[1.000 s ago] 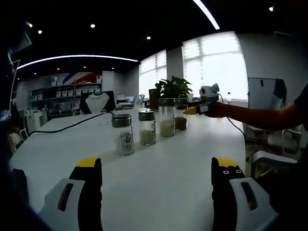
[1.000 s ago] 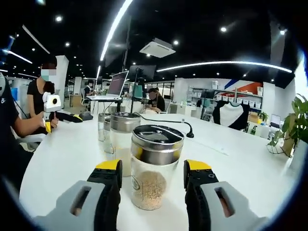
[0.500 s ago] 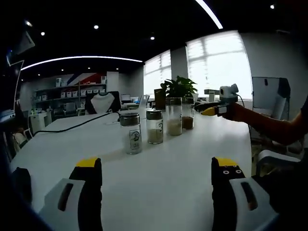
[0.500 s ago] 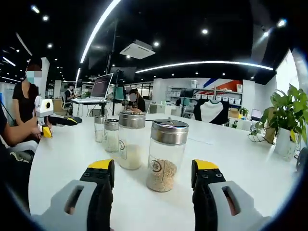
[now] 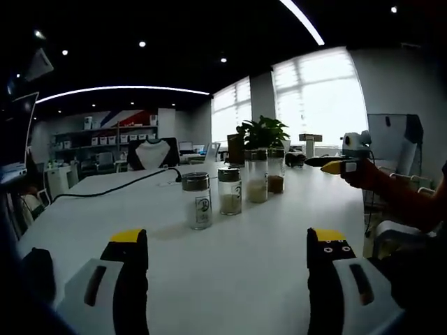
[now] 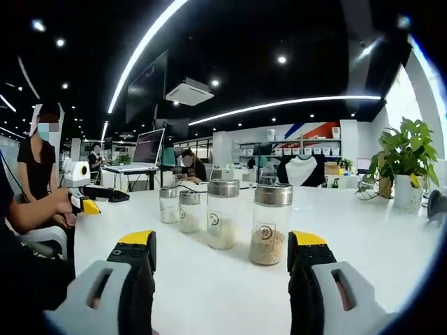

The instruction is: Rotate the seasoning bottle until the label or dispensing opening points toward the visible target arrow and the bottle remains upright within the marked orientation range

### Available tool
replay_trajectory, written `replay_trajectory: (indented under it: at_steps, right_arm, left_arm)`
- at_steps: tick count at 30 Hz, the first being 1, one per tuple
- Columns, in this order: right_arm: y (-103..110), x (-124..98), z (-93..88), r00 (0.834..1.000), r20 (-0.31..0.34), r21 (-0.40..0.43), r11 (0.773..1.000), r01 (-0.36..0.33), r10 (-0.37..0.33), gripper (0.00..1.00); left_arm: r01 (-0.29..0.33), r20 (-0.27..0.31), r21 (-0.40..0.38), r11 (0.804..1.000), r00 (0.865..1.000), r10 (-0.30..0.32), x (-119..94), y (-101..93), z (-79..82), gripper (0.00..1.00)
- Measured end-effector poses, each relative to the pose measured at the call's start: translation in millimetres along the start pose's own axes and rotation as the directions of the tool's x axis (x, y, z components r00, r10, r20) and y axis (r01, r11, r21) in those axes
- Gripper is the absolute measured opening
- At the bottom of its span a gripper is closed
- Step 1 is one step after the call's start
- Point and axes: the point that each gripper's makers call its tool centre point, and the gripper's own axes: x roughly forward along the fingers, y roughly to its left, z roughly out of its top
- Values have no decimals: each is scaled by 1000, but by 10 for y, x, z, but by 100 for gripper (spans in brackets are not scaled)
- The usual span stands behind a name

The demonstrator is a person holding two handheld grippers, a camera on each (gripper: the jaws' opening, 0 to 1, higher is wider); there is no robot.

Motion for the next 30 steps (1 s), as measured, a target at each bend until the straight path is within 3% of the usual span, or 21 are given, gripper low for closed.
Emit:
replay_trajectory:
  at_steps: [6, 12, 16, 18, 20, 26, 30]
  right_arm:
    - [39, 4, -110, 999, -49, -19, 1000, 2, -2, 93]
    - [73, -60, -217, 998, -65, 28, 1000, -7, 8, 99]
    - [64, -148, -158, 999, -39, 54, 999, 7, -5, 99]
    - [84, -190, -139, 1000, -30, 74, 997, -3, 5, 99]
    - [86, -226, -195, 998, -59, 45, 999, 12, -9, 99]
    - [49, -275, -195, 998, -45, 18, 998, 53, -53, 99]
    - [65, -239, -231, 996, -70, -6, 998, 60, -61, 99]
  left_arm:
    - [0, 8, 7, 1000, 1000, 0, 11, -62, 22, 100]
    - [3, 9, 22, 1000, 1000, -3, 55, -120, -13, 100]
    - [-26, 44, -21, 999, 999, 27, 25, -113, 10, 100]
    - [-29, 30, -31, 999, 999, 30, 18, -144, -44, 100]
    - [-35, -1, -6, 999, 999, 35, -15, -173, -96, 100]
    - [-46, 19, 17, 999, 999, 46, -130, -182, 4, 100]
    - [-52, 24, 20, 998, 998, 51, -151, -124, 1, 100]
